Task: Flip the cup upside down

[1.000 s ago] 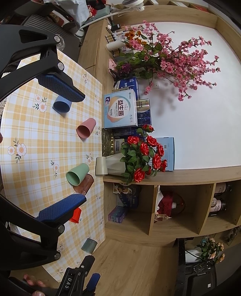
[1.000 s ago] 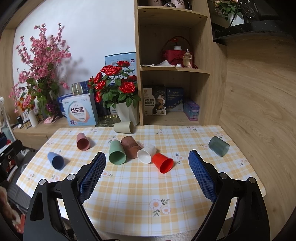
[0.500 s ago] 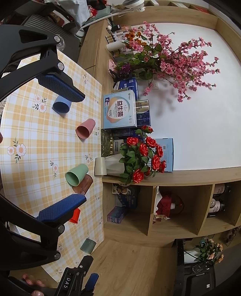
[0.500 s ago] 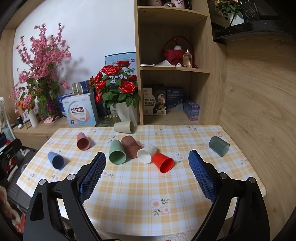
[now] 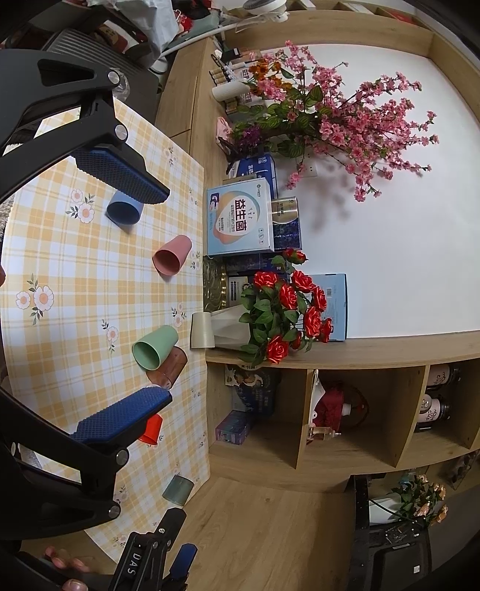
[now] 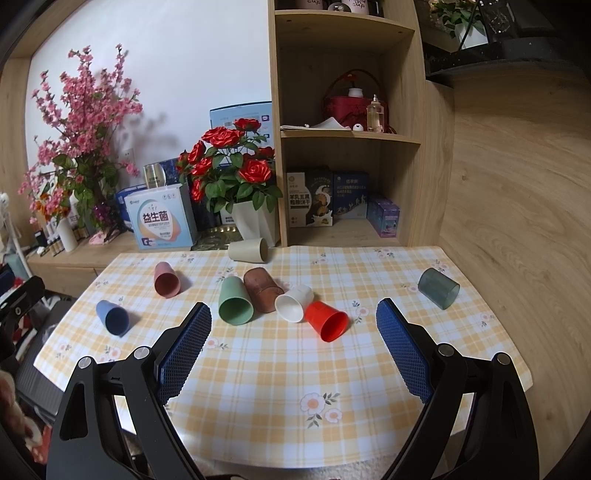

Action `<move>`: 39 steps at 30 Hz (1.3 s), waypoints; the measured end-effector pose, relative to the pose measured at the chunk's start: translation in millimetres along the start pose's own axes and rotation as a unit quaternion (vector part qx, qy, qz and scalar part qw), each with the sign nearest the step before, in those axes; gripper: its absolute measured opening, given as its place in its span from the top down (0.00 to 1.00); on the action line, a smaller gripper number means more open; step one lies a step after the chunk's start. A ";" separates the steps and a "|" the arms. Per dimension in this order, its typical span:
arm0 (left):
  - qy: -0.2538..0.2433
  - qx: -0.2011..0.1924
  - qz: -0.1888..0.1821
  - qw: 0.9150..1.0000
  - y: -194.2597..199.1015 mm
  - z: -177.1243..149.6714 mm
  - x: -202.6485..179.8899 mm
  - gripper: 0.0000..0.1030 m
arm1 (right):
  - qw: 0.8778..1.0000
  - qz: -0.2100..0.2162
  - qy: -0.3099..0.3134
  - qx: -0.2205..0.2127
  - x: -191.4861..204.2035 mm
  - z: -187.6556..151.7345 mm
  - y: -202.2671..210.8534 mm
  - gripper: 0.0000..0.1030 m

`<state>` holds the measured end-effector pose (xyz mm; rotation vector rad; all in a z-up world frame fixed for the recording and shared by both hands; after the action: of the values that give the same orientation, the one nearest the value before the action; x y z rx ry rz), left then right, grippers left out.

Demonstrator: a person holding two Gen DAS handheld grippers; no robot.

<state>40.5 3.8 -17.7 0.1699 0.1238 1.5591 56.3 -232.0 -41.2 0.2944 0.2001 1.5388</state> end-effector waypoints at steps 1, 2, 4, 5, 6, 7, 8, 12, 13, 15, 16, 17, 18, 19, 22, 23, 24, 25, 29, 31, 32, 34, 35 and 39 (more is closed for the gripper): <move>0.000 0.002 0.000 1.000 -0.7 -0.5 -0.6 0.06 | 1.000 0.000 0.000 0.001 0.1 -0.1 0.0 0.15; 0.000 0.003 -0.001 1.000 -1.1 -1.1 -0.5 0.06 | 1.000 0.000 -0.001 0.001 0.4 -0.2 0.2 0.15; 0.000 0.004 -0.001 1.000 -2.2 -2.1 -0.6 0.06 | 1.000 0.000 -0.001 0.002 1.8 -6.3 -0.3 0.15; 0.000 0.005 -0.001 1.000 -2.4 -2.5 -0.8 0.06 | 1.000 0.000 -0.002 0.003 2.8 -11.1 -0.6 0.15; 0.000 0.005 -0.001 1.000 -2.3 -3.1 -0.8 0.06 | 1.000 0.000 -0.002 0.003 3.2 -11.9 -0.2 0.15; 0.000 0.006 -0.002 1.000 -2.2 -3.5 -0.8 0.06 | 1.000 0.000 -0.002 0.003 3.4 -12.0 0.1 0.15; 0.000 0.006 -0.002 1.000 -2.2 -3.8 -0.7 0.06 | 1.000 0.000 -0.002 0.003 3.5 -11.8 0.1 0.15; 0.001 0.009 -0.001 1.000 -2.5 -4.3 0.8 0.06 | 1.000 0.001 -0.002 0.005 3.4 -11.8 0.1 0.15; 0.002 0.010 -0.001 1.000 -2.4 -4.7 1.1 0.06 | 1.000 0.001 -0.002 0.005 3.4 -11.4 0.1 0.15; 0.003 0.011 -0.001 1.000 -2.4 -4.3 2.0 0.06 | 1.000 0.001 -0.002 0.005 4.0 -12.3 1.0 0.15; 0.003 0.011 -0.001 1.000 -2.7 -3.9 2.1 0.06 | 1.000 0.001 -0.002 0.005 3.9 -12.3 0.9 0.15; 0.003 0.011 -0.001 1.000 -2.7 -3.8 2.1 0.06 | 1.000 0.001 -0.002 0.005 3.2 -10.7 0.0 0.15; 0.003 0.011 -0.002 1.000 -2.7 -3.8 2.1 0.06 | 1.000 0.001 -0.003 0.005 3.9 -12.1 0.6 0.15; 0.003 0.011 -0.001 1.000 -2.8 -4.0 2.0 0.06 | 1.000 0.001 -0.002 0.006 3.1 -10.7 0.0 0.15; 0.003 0.014 -0.003 1.000 -3.7 -4.5 2.1 0.06 | 1.000 0.001 -0.004 0.006 3.6 -12.3 0.2 0.15; 0.005 0.016 -0.005 1.000 -4.6 -4.9 2.1 0.06 | 1.000 0.001 -0.003 0.006 2.8 -10.9 -0.5 0.15; 0.007 0.018 -0.010 1.000 -5.9 -5.2 2.8 0.06 | 1.000 0.001 -0.004 0.006 3.3 -12.1 0.2 0.15; 0.011 0.024 -0.019 0.999 -8.2 -6.4 3.0 0.06 | 1.000 0.002 -0.004 0.006 3.2 -11.6 0.2 0.15; 0.018 0.039 -0.041 0.998 -20.7 -8.9 4.2 0.06 | 1.000 0.016 -0.004 -0.010 -2.6 -7.0 -1.5 0.15; 0.018 0.040 -0.042 0.998 -31.5 -9.1 5.8 0.06 | 0.999 0.035 0.007 -0.016 -10.3 -4.6 -7.6 0.15; 0.015 0.039 -0.047 0.998 -37.2 -8.9 5.0 0.06 | 0.999 0.047 0.019 -0.015 -16.0 -4.8 -14.1 0.15; 0.000 0.041 -0.053 0.998 -53.1 -9.1 2.4 0.06 | 0.998 0.055 0.035 -0.004 -34.7 0.2 -31.5 0.15; -0.006 0.042 -0.053 0.998 -60.8 -9.4 1.0 0.06 | 0.998 0.051 0.041 0.003 -46.5 0.4 -42.2 0.15; -0.002 0.047 -0.056 0.997 -96.2 -14.5 1.1 0.06 | 0.996 0.010 0.049 0.068 -114.9 -7.9 -104.8 0.15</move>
<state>132.3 5.0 -49.9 0.2364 0.1996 1.4415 150.5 -347.0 -87.8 0.3304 0.3806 1.5644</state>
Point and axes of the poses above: each gripper's, at about its wrist camera, not at the fingertips, and y roughly against the way its jaws point, x to its left, z to its top, the point moved 4 cm from there along -y, roughly the way its jaws point, and after that the axes turned 11 degrees about -x, right-handed, at the moved point
